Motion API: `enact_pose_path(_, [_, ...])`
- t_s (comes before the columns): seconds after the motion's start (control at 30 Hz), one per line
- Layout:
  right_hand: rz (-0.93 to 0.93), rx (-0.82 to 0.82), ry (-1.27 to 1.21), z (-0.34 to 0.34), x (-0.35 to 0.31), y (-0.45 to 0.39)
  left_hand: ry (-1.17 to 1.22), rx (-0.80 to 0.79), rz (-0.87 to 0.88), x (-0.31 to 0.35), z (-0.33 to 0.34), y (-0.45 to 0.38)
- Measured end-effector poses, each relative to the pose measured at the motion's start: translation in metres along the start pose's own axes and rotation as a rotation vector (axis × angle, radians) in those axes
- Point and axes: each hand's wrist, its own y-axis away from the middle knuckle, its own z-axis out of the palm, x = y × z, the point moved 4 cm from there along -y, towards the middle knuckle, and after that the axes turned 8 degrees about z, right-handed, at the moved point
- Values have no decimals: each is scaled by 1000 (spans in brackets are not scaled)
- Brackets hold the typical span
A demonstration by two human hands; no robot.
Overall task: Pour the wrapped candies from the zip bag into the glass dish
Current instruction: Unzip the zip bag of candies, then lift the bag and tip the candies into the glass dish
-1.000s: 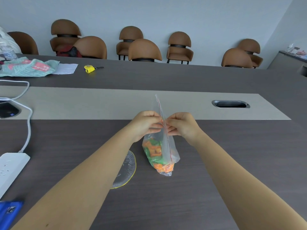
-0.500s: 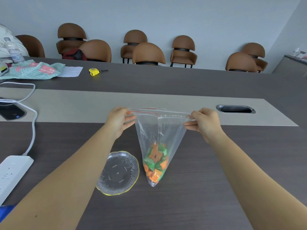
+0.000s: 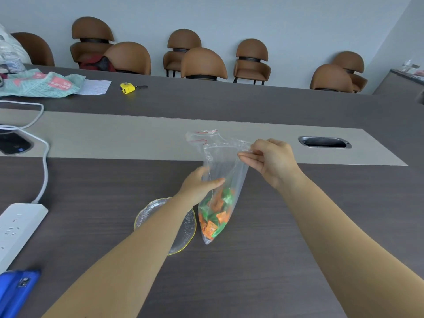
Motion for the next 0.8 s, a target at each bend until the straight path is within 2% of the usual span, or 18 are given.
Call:
enact_pose_path(0.07, [-12,-7,4,2,1,3,-7,26,24,1,2,-4])
enact_pose_path(0.17, [-55,-44,10,2,2,6,179,-28,-15,-3,1,3])
enact_pose_path(0.27, [-127,-52,164,-1,11,8,333,-115,-108,-12,-2,16])
enact_pose_path(0.37, [-109,23,342,-10,37,8,455,-96,-162,-20,-12,22])
enact_pose_path(0.43, [-50,52,456,-14,59,8,472,-87,-188,-27,-19,25])
enact_pose_path(0.6, [126,-87,627,-7,113,10,492,-136,-201,-40,-26,31])
enact_pose_path(0.7, [117,14,706,-9,125,7,517,-121,-183,-49,-30,36])
enact_pose_path(0.8, [84,76,705,-15,126,9,376,-124,-139,-65,-28,48])
